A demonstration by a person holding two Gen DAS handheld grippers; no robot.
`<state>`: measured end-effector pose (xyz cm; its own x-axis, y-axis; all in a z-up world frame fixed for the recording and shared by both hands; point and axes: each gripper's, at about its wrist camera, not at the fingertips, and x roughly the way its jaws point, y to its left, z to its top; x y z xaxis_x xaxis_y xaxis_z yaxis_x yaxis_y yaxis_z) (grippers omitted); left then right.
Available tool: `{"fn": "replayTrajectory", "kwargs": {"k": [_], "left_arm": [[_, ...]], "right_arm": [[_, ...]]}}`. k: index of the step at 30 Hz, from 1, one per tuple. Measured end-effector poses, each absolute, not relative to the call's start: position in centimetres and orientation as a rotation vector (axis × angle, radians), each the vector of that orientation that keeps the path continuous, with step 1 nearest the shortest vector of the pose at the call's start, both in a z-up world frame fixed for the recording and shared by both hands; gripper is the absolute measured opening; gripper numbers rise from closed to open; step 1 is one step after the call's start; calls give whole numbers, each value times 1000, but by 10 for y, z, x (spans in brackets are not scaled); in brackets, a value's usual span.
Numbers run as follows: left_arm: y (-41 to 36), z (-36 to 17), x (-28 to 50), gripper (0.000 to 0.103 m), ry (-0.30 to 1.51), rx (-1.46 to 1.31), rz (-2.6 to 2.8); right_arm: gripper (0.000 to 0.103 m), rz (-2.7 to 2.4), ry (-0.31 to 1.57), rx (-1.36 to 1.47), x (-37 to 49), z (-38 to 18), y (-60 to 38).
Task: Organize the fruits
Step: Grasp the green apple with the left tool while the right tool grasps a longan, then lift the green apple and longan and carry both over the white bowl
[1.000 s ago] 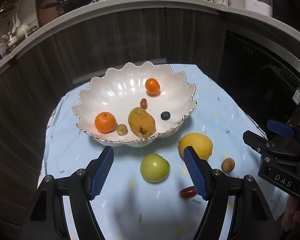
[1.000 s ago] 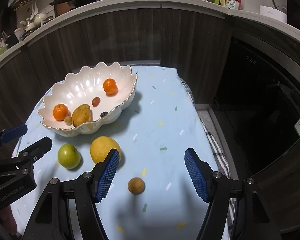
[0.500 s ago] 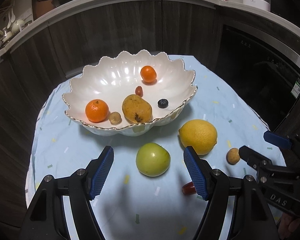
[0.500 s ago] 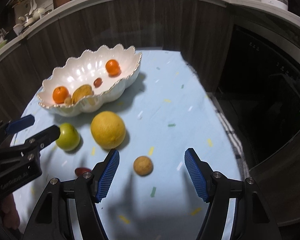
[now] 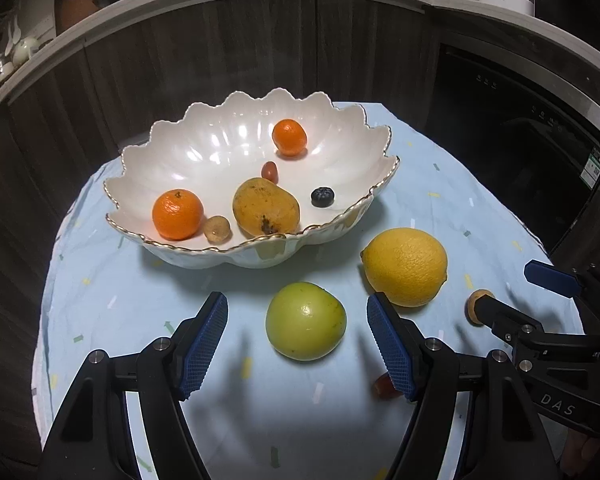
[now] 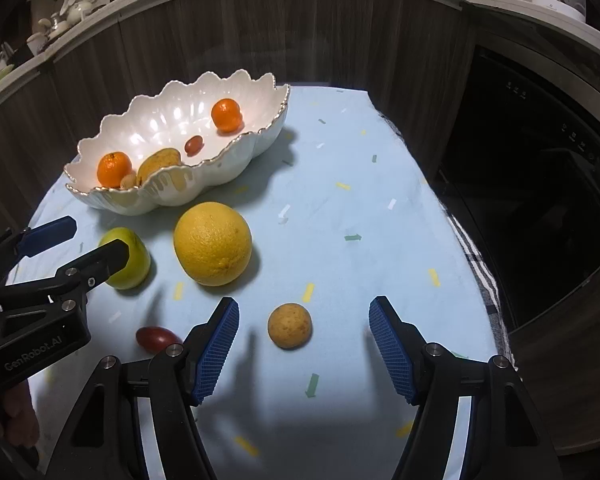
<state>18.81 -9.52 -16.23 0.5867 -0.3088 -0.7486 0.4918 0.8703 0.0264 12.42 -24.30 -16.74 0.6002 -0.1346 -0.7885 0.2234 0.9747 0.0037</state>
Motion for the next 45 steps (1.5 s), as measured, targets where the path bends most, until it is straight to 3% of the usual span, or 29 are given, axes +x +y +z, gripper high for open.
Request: {"fn": "replayTrajectory", "kwargs": {"k": [9, 17, 24, 29, 45], "left_arm": [[-97, -175, 193, 71, 833, 236, -485], [-99, -181, 196, 69, 847, 226, -496], [-101, -185, 199, 63, 857, 222, -503], [-102, -187, 199, 50, 862, 228, -505], [-101, -178, 193, 48, 834, 233, -509]], "right_arm": [[67, -202, 913, 97, 129, -176, -241], [48, -177, 941, 116, 132, -185, -242], [40, -167, 966, 135, 135, -191, -244], [28, -161, 973, 138, 136, -193, -244], [26, -152, 947, 135, 132, -187, -243]]}}
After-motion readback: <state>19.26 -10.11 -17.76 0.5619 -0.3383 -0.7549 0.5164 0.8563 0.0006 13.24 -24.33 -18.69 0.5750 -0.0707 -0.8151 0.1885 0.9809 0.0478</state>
